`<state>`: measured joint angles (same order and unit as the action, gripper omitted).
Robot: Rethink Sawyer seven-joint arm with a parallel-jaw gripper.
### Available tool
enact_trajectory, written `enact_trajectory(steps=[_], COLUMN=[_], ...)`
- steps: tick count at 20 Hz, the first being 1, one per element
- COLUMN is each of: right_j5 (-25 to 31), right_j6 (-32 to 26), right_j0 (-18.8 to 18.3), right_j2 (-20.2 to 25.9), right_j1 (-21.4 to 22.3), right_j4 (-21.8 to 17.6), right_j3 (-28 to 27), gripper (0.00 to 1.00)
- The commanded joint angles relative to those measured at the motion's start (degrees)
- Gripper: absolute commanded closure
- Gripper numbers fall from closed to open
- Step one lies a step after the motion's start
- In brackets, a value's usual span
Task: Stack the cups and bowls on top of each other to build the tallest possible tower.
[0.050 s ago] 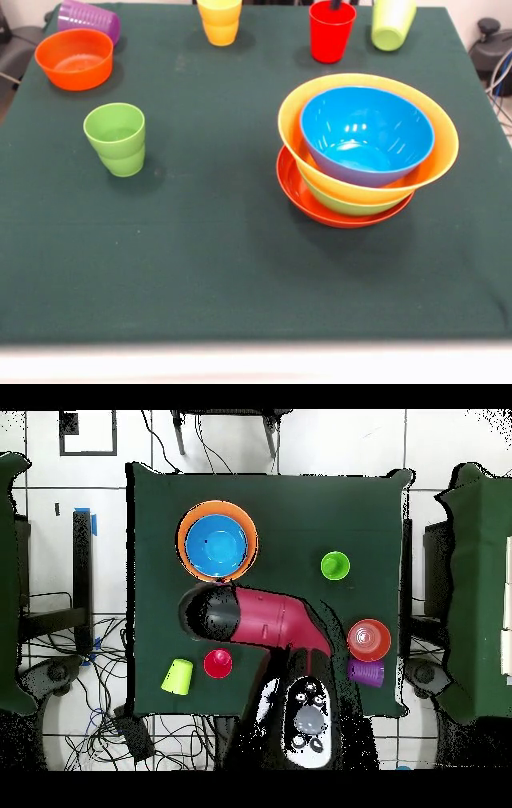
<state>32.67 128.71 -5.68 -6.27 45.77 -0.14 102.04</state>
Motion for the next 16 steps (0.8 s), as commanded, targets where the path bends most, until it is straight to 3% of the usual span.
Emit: enact_trajectory(steps=[1,6,9,16], right_j5=[-3.86,-4.53,-5.88,-7.23], right_j6=[-7.97,-8.31,-5.16,-4.79], right_j0=[-4.37,-6.89,-5.78,-6.94], right_j2=[5.58,6.91,6.66,8.25], right_j1=[0.75,0.58,-1.06,-2.18], right_j4=[-7.00,-9.75,-10.90,-12.84], right_j3=[6.97,7.07,7.04,7.23], gripper=[0.00,0.00,0.00,0.00])
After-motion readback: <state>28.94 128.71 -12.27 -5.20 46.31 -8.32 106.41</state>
